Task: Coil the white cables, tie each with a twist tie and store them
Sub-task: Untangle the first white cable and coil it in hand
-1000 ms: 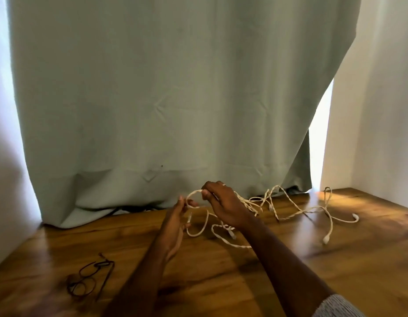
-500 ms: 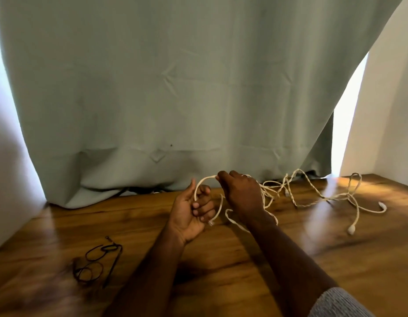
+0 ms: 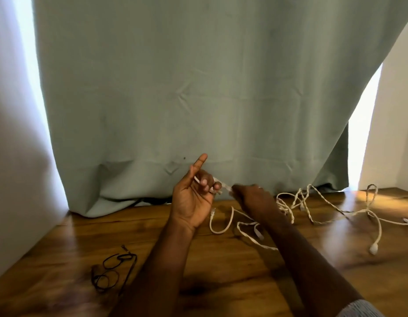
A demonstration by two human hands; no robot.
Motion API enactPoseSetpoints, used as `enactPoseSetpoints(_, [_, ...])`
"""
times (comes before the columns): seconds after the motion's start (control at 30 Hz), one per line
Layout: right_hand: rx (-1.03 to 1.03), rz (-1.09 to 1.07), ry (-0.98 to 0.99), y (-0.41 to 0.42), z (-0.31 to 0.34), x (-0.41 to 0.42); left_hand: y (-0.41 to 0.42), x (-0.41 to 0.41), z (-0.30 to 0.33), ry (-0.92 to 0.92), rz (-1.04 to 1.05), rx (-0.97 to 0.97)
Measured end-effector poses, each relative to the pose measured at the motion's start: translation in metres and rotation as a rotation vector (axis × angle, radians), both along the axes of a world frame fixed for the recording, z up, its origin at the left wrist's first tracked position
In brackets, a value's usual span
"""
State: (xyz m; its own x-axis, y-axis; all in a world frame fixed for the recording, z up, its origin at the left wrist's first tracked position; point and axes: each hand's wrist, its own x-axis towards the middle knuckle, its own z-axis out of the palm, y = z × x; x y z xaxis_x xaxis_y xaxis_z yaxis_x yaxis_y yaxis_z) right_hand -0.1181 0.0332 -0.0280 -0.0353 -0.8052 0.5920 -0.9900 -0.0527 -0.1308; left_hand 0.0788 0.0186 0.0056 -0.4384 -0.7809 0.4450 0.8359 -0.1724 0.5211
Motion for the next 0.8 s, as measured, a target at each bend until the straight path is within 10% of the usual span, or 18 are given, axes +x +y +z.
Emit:
enactPoseSetpoints(0.17, [0.197,-0.032,0.347,0.009,-0.019,0.031,-0.010,0.000,-0.014,-0.217,0.191,0.022])
enactPoseSetpoints(0.53, [0.373,0.171,0.398,0.034,0.001,0.057,-0.043,-0.005,-0.053,-0.569,0.442,-0.169])
enactPoseSetpoints(0.8, [0.087,0.185,0.466,0.042,0.010,0.052,-0.030,-0.003,-0.067,-0.961,0.518,-0.532])
